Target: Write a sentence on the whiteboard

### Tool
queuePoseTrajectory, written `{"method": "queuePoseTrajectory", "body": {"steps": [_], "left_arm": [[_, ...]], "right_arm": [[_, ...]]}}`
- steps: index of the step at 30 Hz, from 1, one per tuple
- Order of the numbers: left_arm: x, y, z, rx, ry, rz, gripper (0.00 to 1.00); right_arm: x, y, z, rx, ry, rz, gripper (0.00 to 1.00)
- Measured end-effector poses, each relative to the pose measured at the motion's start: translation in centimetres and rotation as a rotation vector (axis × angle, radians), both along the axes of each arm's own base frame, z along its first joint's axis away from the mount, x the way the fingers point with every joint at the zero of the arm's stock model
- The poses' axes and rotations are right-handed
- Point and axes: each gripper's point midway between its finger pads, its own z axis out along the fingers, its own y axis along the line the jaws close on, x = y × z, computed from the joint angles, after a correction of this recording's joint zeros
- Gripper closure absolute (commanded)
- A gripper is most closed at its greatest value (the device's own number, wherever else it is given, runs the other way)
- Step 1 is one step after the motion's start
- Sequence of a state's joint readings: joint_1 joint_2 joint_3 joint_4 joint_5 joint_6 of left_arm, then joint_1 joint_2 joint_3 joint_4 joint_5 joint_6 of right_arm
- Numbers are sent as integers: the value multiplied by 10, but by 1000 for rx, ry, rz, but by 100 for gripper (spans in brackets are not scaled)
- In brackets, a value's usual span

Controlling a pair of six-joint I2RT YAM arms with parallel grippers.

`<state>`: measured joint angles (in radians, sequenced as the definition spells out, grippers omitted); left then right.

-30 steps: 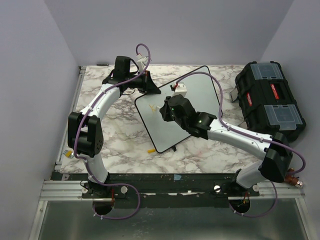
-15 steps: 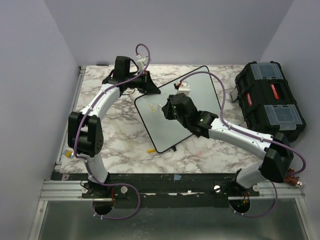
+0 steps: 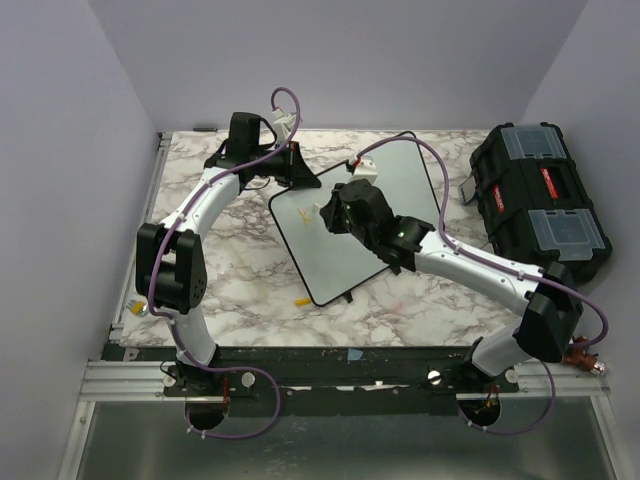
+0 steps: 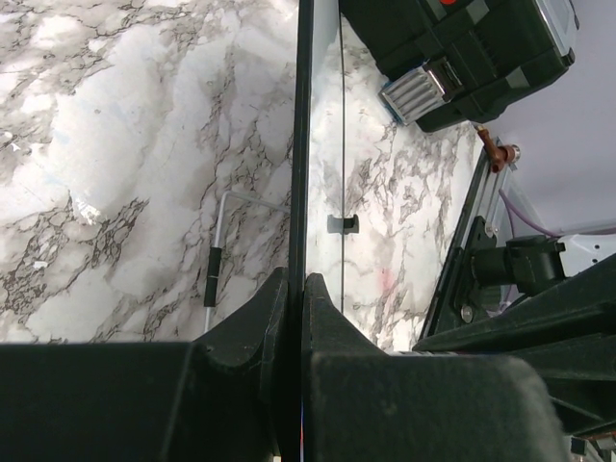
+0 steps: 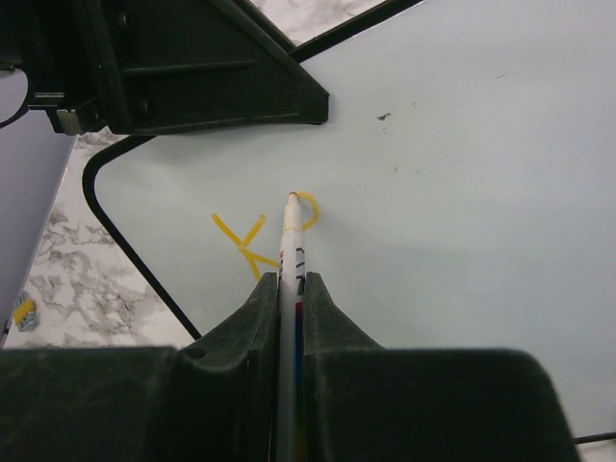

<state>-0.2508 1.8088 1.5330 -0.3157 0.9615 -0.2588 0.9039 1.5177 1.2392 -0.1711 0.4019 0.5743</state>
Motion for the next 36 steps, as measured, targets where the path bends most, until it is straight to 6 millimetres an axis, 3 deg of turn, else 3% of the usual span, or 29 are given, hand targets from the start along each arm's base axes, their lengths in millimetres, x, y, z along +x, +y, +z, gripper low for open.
{"method": "queuePoseTrajectory", "body": {"steps": [9, 18, 36], "left_arm": [[1, 1, -1, 1, 1, 2, 100], [1, 1, -1, 1, 2, 2, 100], [0, 0, 0, -1, 2, -1, 100]], "right_arm": [[-10, 8, -7, 34, 26, 63, 99], [-23, -8, -26, 9, 64, 52, 99], [-19, -25, -19, -69, 44, 5, 99]]}}
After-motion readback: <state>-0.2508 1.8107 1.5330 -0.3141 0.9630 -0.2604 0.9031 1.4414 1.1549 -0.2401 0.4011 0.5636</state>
